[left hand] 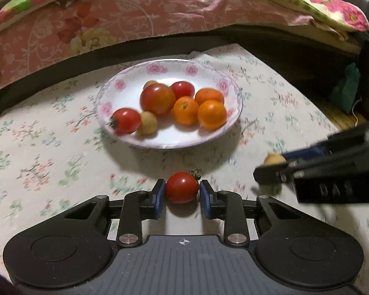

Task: Organize fruits
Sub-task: 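Lift and carry the tomato in left tool and tan fruit in right tool toward the plate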

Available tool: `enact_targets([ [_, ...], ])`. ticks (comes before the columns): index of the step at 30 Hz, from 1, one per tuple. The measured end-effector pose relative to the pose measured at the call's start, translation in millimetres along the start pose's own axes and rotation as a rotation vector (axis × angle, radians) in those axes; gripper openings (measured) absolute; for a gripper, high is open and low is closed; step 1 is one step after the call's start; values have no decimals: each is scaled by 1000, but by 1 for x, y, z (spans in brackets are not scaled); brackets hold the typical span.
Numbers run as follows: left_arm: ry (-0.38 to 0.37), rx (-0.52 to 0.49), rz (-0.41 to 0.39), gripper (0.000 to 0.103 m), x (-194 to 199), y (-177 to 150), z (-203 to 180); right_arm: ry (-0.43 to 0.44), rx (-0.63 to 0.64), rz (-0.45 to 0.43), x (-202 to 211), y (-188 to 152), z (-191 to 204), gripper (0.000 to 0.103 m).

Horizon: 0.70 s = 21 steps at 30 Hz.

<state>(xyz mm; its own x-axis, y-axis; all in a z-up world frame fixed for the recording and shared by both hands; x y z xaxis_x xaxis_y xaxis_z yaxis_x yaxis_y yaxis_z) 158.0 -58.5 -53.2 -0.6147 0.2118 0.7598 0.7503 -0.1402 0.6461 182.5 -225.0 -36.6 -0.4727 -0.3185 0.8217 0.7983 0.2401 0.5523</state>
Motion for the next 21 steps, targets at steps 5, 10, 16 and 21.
enact_targets([
  [5,8,-63,31,38,27,-16,9,30,37,11,-1,-5,13,30],
  [10,-4,-75,64,39,49,-38,16,43,84,37,4,-21,31,30],
  [16,-27,-93,67,41,53,-53,17,30,147,51,16,-47,56,30],
  [21,-36,-101,57,47,53,-55,18,-1,144,38,19,-54,61,30],
])
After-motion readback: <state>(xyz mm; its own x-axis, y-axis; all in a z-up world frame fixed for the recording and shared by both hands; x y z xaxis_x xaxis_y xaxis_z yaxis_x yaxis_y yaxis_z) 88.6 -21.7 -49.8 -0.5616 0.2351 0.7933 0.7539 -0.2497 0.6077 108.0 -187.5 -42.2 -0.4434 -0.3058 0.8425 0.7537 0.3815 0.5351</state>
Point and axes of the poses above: each gripper's, at about its wrist camera, not at the fingertips, and x roughly against the way its jaws point, z to its left, y to its top, the point moved 1 cm from there along -x, roughly the way its jaws point, and after that the axes turned 5 degrees about x, right-handed, at the moved point
